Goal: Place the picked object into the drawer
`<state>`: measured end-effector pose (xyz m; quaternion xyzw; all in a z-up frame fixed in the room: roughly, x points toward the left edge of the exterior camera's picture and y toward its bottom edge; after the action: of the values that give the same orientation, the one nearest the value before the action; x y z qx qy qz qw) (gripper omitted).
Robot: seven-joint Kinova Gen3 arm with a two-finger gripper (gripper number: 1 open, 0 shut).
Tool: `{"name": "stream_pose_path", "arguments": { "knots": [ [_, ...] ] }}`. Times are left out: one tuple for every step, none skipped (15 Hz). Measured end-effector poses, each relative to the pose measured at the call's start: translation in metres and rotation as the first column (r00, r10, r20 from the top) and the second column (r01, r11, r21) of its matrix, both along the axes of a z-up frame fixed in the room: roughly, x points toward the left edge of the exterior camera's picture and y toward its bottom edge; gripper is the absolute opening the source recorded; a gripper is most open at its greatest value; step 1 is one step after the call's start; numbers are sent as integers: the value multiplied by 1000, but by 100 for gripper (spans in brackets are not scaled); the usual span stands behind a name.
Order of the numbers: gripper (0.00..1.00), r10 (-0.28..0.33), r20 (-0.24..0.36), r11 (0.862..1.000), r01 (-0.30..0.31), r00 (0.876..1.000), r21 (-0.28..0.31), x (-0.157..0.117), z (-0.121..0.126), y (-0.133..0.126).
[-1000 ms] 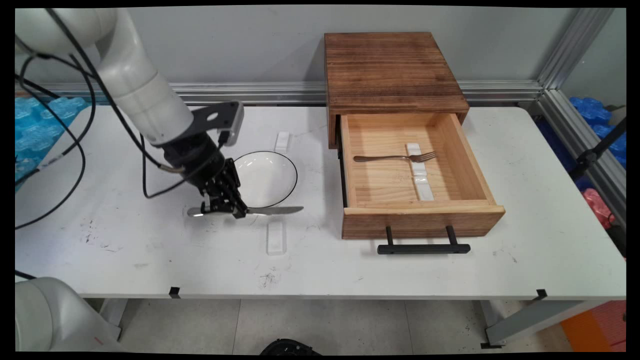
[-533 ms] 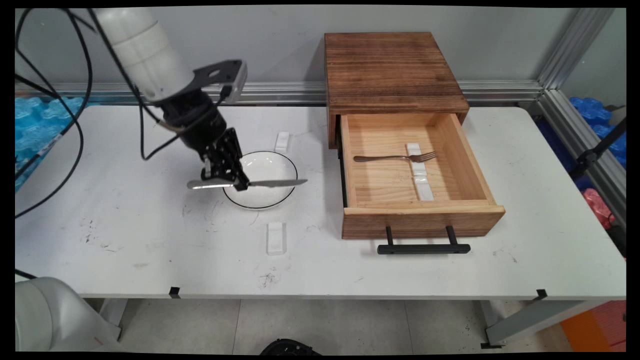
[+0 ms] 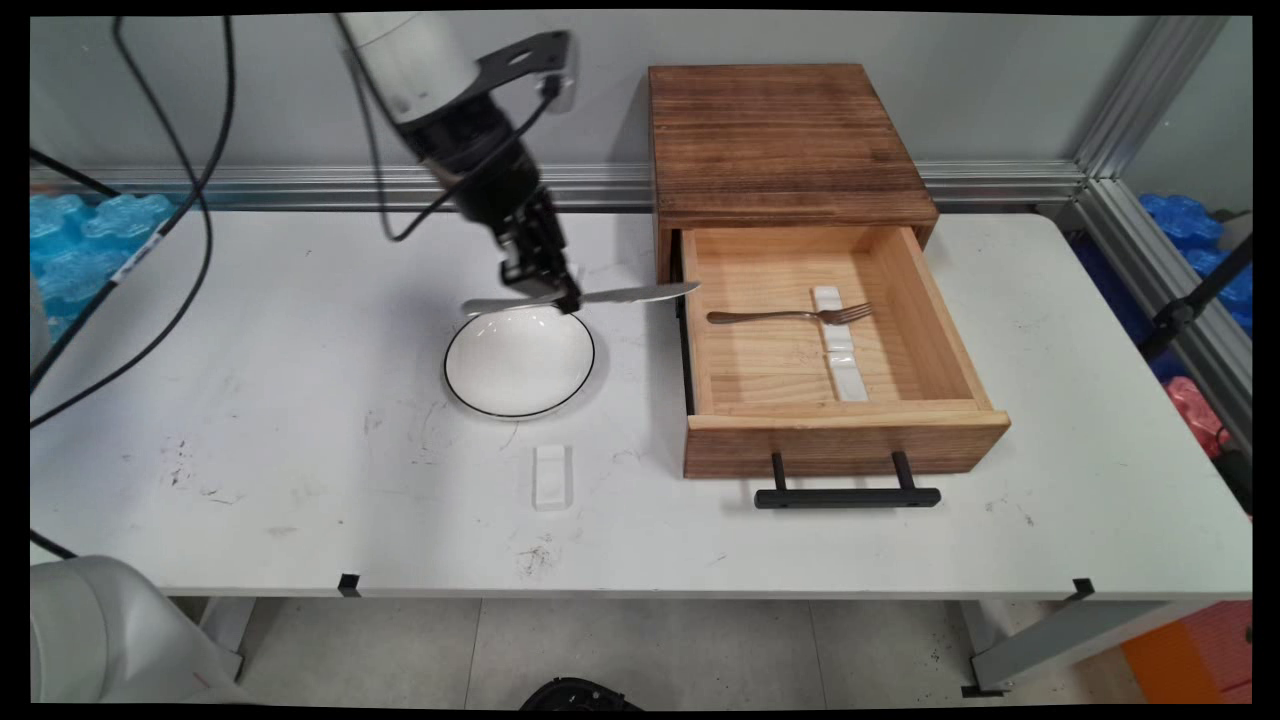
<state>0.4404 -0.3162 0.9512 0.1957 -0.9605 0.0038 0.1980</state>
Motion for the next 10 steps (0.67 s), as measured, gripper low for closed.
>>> {"name": "stream_pose_path", "arguments": {
  "knots": [
    [0, -2, -7, 1000, 2, 1000, -4, -7, 2, -7],
    [0, -4, -14, 1000, 4, 1000, -6, -16, 3, -15],
    [0, -4, -21, 1000, 4, 1000, -7, -24, 4, -22],
    [0, -4, -26, 1000, 4, 1000, -8, -29, 4, -26],
    [0, -4, -34, 1000, 4, 999, -10, -36, 4, -32],
    [0, -4, -43, 1000, 4, 999, -13, -45, 4, -39],
    [0, -5, -52, 1000, 4, 999, -16, -53, 4, -44],
    [0, -6, -61, 1000, 5, 998, -20, -62, 2, -50],
    [0, -7, -68, 1000, 6, 998, -24, -69, 1, -55],
    [0, -10, -77, 1000, 8, 997, -30, -78, -1, -62]
  ]
}}
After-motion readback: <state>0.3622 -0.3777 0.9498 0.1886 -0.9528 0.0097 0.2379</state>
